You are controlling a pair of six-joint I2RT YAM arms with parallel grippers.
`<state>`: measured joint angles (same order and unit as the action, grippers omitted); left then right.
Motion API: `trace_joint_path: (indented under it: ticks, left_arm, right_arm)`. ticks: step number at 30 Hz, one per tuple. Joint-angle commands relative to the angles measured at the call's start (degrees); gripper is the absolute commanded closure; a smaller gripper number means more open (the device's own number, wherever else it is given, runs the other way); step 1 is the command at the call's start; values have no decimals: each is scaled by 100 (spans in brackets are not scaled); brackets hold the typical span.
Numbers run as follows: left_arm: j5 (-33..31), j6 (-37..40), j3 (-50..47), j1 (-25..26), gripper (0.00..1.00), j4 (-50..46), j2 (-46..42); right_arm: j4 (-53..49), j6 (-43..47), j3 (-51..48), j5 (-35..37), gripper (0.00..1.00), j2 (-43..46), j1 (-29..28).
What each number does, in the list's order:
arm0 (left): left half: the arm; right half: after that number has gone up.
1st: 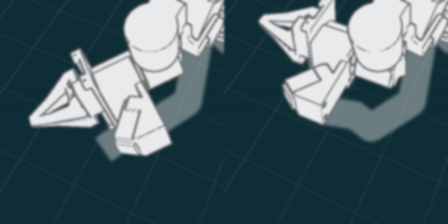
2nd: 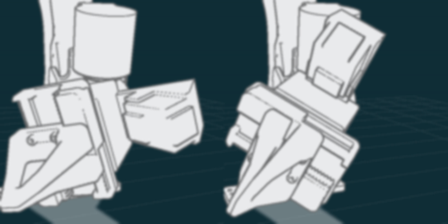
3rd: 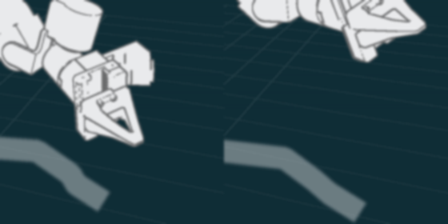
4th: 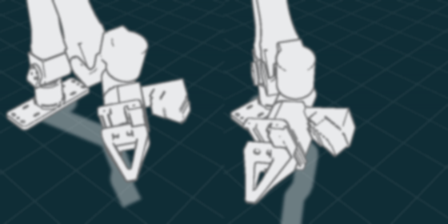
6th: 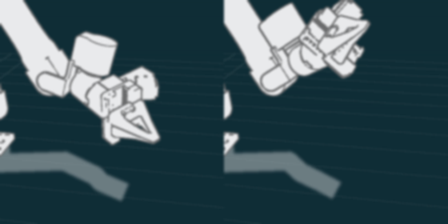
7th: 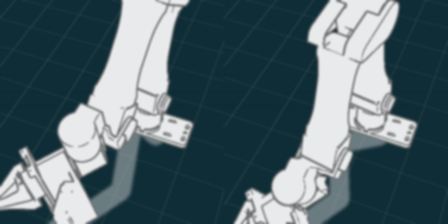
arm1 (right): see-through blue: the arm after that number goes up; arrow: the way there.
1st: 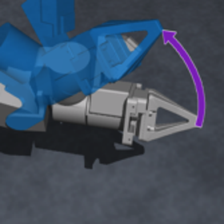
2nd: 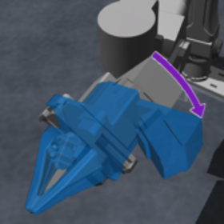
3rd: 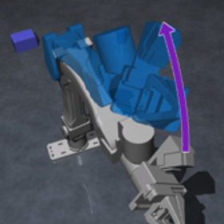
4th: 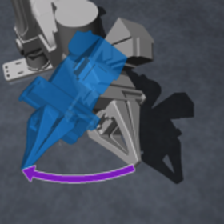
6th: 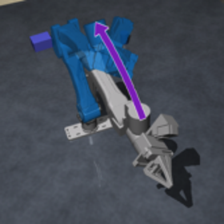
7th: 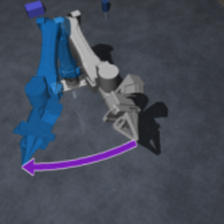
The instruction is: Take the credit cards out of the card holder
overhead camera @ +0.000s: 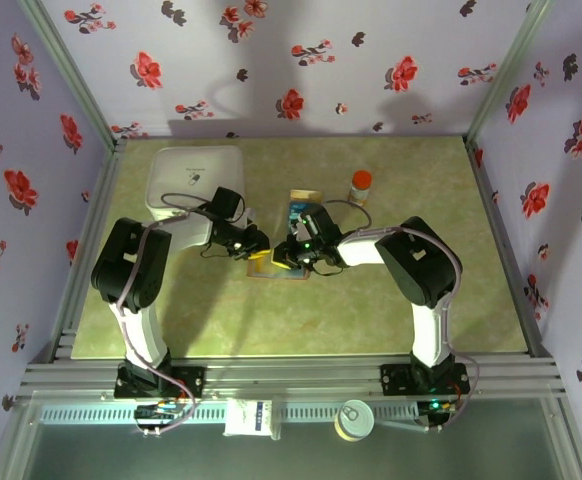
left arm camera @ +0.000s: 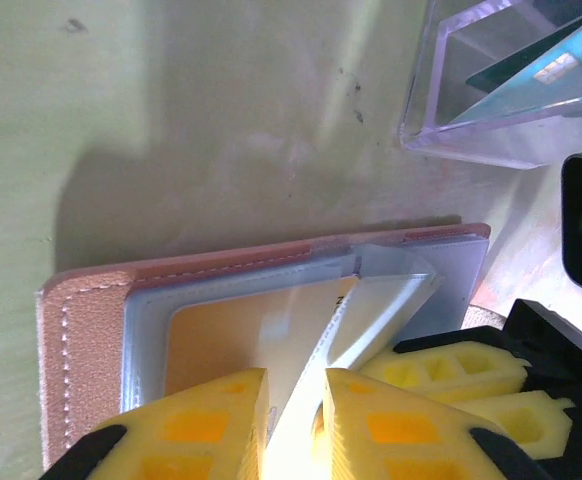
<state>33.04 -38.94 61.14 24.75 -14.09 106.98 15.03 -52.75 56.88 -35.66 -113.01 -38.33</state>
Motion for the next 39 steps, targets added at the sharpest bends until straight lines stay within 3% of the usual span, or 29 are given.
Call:
trace_joint_path:
  ticks: [1,9,21,29,39]
  left_arm:
    - [168,-103,12,21,80,82,-76]
    - [194,-124,51,114,78,-60,-492]
    - [142,-311,450,692,61,-43,-297]
    - [107,-408,891,1161,53,13,405]
    - [48,-229,859,1001,49,-96,192]
  right_arm:
    - [23,-87,-38,-69,86,290,27]
    - [-744,317,28,309,78,1098,43]
    - [-2618,966,-127,1648,74,2422,544]
    - [-3037,1113,-320,1716,69,2973,836]
    - [-2915,939,-343,1502,68,2886,798]
